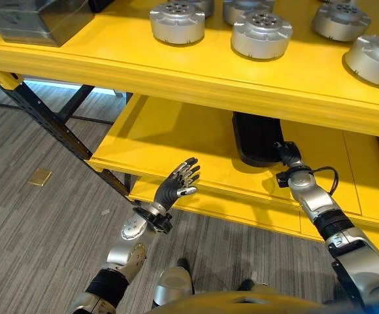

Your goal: Move parts from the plastic box to the shelf.

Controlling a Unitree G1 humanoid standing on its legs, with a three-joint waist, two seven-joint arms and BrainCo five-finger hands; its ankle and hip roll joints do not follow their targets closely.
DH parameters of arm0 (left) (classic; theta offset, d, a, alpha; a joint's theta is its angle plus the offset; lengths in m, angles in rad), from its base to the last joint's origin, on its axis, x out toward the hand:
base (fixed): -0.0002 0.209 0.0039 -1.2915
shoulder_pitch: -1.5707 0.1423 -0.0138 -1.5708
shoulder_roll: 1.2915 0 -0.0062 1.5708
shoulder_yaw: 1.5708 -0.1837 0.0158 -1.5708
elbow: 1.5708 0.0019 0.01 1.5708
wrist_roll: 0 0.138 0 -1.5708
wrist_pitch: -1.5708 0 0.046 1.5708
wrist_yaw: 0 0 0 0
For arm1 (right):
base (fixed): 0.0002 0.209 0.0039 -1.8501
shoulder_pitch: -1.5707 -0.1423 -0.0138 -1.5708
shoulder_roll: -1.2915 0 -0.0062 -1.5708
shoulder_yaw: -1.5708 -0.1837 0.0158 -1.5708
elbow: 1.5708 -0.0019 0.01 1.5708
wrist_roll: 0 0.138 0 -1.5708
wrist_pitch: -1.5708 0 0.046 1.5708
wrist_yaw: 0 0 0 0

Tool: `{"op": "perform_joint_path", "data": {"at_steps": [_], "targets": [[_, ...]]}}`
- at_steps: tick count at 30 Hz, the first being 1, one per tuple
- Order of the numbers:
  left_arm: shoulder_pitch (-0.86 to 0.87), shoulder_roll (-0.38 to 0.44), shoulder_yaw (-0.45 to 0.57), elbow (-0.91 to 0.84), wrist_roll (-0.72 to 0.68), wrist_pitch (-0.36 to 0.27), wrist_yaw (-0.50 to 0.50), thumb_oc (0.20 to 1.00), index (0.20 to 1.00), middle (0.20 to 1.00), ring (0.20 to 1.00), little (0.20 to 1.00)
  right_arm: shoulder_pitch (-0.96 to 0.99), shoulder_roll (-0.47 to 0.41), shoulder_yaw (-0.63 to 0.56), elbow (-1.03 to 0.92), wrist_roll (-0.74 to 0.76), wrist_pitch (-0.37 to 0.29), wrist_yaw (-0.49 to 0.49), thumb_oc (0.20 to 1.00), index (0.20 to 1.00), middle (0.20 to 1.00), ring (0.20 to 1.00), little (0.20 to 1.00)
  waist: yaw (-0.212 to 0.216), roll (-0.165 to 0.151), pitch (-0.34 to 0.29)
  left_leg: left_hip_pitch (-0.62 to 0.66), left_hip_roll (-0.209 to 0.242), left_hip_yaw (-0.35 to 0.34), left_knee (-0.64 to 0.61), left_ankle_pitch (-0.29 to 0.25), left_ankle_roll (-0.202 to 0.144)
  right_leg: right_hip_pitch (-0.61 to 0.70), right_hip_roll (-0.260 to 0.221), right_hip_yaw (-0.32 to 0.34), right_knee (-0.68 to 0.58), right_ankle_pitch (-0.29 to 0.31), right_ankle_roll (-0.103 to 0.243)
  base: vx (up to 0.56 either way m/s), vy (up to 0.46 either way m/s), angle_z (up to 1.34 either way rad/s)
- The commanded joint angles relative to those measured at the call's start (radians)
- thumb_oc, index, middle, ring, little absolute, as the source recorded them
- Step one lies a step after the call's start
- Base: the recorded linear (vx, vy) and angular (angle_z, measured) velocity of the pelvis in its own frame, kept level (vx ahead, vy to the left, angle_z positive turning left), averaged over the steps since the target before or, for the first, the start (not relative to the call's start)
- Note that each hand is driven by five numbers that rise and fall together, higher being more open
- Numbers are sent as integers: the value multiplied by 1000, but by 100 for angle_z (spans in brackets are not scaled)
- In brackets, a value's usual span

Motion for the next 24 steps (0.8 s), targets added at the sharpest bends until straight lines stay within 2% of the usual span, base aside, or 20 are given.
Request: {"op": "perform_joint_path", "data": {"at_steps": [1, 5, 6, 11, 13, 14, 17, 24], "targets": [[10, 29, -10, -93, -34, 3, -73, 1000, 1000, 1000, 1000, 1000, -45, -58, -67, -19, 69, -62, -39, 200, 200, 200, 200, 200, -18, -20, -27, 42, 54, -17, -21, -24, -71, -19, 101, 147, -89, 19, 16, 36, -71, 177], [38, 28, 17, -103, -37, 8, -66, 1000, 1000, 1000, 1000, 1000, -11, -58, -93, -47, 57, -50, -11, 200, 200, 200, 200, 200, -26, -22, -25, 66, 70, 9, -43, -19, -88, -15, 81, 134, -153, 67, 35, -28, -58, 53], [45, 11, 28, -119, -98, 31, -69, 1000, 1000, 1000, 1000, 1000, -1, -51, -89, -73, 44, -37, -29, 200, 200, 200, 200, 200, -32, -16, -22, 66, 81, 24, -51, -12, -96, -22, 74, 136, -170, 78, 41, -66, -41, -21], [30, -8, 8, -106, -71, 35, -71, 1000, 1000, 1000, 1000, 1000, -27, -50, -91, -47, 52, -28, -48, 200, 200, 200, 200, 200, -41, -16, -10, 60, 93, 47, -40, -15, -101, -34, 64, 136, -169, 85, 45, -38, -22, -19], [26, -11, -4, -107, -72, 41, -69, 1000, 1000, 1000, 1000, 1000, -43, -51, -92, -31, 38, -23, -47, 200, 200, 200, 200, 200, -41, -18, 0, 61, 103, 83, -29, -21, -102, -43, 44, 106, -166, 97, 53, -52, -48, -13], [25, -12, -11, -104, -74, 32, -59, 1000, 1000, 1000, 1000, 1000, -54, -52, -86, -26, 35, -20, -49, 200, 200, 200, 200, 200, -40, -19, 7, 62, 111, 117, -24, -24, -104, -53, 32, 81, -164, 105, 59, -94, -70, -21], [0, -14, -29, -94, -75, 10, -33, 1000, 1000, 1000, 1000, 1000, -98, -54, -70, -1, 47, -15, -66, 200, 200, 200, 200, 200, -40, -20, 27, 47, 123, 156, 1, -34, -104, -77, 25, 56, -149, 103, 60, -126, -59, -72], [-102, -5, -59, -99, -100, -40, 39, 1000, 1000, 1000, 1000, 1000, -229, -143, -75, 96, 65, -27, -76, 200, 200, 200, 200, 200, -47, -9, 108, -47, 137, 158, 73, -39, -110, -165, 39, 68, -83, 72, 38, -138, -44, -19]]}}
